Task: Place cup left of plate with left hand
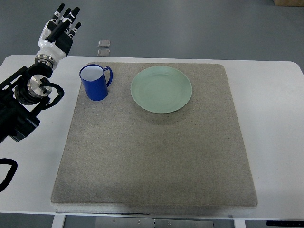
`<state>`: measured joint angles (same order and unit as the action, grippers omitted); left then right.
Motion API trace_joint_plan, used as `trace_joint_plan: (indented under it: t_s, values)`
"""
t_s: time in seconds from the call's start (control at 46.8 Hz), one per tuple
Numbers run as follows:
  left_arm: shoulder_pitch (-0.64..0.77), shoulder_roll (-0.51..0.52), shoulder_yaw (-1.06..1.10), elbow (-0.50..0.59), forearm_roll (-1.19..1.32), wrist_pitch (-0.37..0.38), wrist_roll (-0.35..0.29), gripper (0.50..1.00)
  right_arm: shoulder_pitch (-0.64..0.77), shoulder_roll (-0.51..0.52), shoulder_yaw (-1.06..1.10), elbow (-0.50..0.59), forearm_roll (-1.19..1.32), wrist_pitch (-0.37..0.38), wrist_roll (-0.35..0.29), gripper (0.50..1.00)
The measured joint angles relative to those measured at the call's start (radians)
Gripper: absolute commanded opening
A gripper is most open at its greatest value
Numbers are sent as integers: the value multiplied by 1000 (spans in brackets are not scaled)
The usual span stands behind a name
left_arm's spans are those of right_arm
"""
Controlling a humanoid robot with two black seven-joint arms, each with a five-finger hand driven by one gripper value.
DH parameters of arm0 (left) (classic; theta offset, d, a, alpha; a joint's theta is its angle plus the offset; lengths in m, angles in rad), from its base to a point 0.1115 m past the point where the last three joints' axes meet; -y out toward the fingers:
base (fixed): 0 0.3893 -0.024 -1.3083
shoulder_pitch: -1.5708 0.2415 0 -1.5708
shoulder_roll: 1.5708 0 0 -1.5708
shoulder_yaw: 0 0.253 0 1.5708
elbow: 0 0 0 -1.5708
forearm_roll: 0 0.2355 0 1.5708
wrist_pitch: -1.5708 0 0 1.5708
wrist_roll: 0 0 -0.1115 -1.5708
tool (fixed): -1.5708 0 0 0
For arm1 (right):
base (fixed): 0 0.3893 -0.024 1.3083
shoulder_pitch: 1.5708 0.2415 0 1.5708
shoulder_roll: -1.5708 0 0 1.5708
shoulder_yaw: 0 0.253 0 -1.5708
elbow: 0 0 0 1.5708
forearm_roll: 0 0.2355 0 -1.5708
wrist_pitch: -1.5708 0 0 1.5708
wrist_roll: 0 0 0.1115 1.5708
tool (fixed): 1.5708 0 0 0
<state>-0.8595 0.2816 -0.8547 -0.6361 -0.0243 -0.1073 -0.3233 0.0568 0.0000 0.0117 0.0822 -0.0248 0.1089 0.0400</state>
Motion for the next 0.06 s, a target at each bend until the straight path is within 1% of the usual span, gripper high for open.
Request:
trace_joint_plan:
  t_s: [0.064]
  values:
    - [1, -2, 0, 4, 0, 0, 0, 999, 0, 0, -1, 1, -2, 4, 0, 934]
